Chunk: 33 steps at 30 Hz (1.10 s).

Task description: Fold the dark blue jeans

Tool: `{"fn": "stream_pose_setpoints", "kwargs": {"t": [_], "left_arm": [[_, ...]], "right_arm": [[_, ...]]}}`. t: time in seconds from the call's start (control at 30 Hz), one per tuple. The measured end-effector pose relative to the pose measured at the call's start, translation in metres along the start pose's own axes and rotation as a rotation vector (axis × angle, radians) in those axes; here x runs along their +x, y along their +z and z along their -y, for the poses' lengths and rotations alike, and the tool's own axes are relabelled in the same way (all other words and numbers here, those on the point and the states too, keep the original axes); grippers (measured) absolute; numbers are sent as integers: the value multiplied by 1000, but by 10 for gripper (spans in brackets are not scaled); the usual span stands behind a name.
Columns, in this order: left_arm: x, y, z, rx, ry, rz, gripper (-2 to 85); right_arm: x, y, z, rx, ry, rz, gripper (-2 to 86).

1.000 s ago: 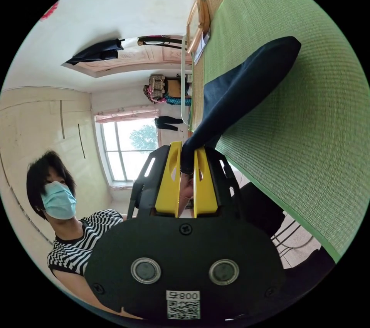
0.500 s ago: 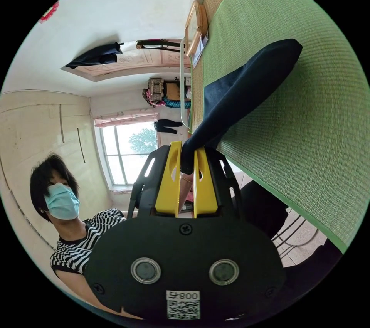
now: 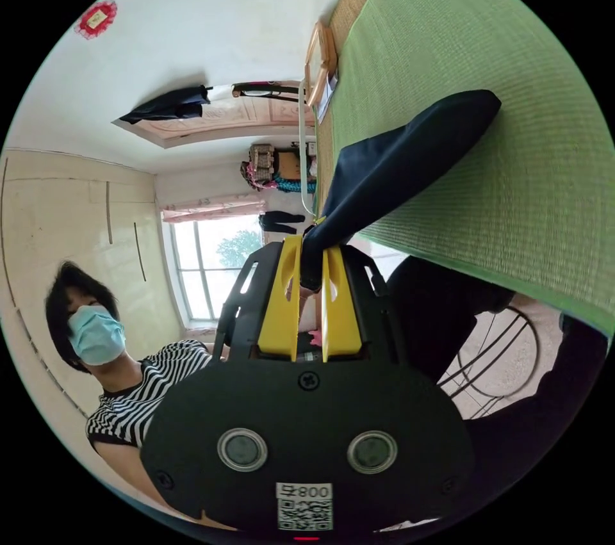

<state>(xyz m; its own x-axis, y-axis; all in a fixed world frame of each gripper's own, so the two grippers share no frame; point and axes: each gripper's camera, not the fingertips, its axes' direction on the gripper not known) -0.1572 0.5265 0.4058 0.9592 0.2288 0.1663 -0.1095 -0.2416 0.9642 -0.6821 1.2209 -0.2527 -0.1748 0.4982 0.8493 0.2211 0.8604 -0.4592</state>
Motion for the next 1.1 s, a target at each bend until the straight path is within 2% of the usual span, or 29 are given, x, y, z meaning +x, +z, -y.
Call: {"fn": "stream_pose_setpoints", "kwargs": {"t": [0.3,0.5,0.7,0.87,1.0,1.1], "left_arm": [[126,20,-68,-113,147,-3,76],[237,77,-110,-244,274,23,74],[370,195,-153,-448,407,7,72],[522,333,-215,-636,592,-140,72],[609,421,-266,-753,688,-226,73],[652,488,-306,-857,734,-229,74]], "right_arm": [[10,-148,-111,147,-54,86,34],[12,-289,-173,300,-115,122,25],[-7,-483,-222,526,-217,87,19],[-60,-680,-285,778,-383,-40,21],[-69,-776,-334,923,-438,-144,26],[-36,-823,-364,1000,-414,-215,30]]}}
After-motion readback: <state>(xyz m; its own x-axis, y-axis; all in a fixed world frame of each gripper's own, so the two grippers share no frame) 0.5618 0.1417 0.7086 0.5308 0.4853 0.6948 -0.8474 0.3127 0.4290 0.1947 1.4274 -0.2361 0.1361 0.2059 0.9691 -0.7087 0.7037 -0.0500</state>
